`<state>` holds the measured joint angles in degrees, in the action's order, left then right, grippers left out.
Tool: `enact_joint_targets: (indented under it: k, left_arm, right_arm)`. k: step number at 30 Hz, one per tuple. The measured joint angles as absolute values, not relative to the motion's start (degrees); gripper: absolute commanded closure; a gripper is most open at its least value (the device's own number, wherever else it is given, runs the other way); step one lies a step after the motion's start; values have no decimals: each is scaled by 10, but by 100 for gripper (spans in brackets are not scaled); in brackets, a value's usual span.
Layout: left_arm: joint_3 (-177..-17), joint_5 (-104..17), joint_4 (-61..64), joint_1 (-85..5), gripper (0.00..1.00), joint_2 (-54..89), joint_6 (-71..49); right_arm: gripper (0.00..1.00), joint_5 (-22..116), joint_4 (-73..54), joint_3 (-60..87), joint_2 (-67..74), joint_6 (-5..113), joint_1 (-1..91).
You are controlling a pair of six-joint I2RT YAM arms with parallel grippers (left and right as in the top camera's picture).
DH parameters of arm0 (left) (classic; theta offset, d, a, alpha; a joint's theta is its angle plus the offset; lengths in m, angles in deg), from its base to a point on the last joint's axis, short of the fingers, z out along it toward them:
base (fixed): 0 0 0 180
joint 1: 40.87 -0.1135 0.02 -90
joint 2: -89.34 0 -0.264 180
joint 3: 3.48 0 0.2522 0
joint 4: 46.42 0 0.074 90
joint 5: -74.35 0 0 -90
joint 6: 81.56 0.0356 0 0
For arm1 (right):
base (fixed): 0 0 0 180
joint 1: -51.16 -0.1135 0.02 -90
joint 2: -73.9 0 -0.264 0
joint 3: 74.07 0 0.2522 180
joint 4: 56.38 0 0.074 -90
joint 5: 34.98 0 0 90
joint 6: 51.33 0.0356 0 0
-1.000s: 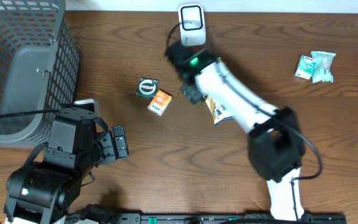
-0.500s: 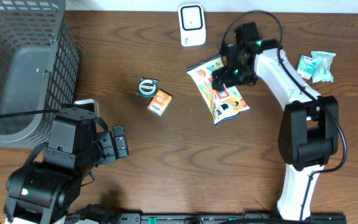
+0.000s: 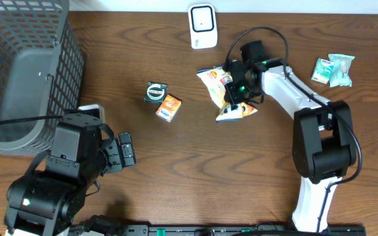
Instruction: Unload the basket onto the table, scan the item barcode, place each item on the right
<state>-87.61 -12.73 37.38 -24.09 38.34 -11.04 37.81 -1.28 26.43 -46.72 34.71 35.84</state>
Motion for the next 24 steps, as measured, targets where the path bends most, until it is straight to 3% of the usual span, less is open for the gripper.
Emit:
enact_joint_targets:
  k: [7, 17, 24]
  left_arm:
    - [-876, -128, 374, -241, 2, 383, -110]
    - [-876, -127, 374, -241, 2, 383, -110]
    - [-876, -127, 374, -241, 2, 383, -110]
  right_arm:
    - [99, 386, -4, 365, -472, 415, 357]
    - [99, 408, -226, 464, -473, 531, 357]
    - [99, 405, -275, 464, -515, 586, 357]
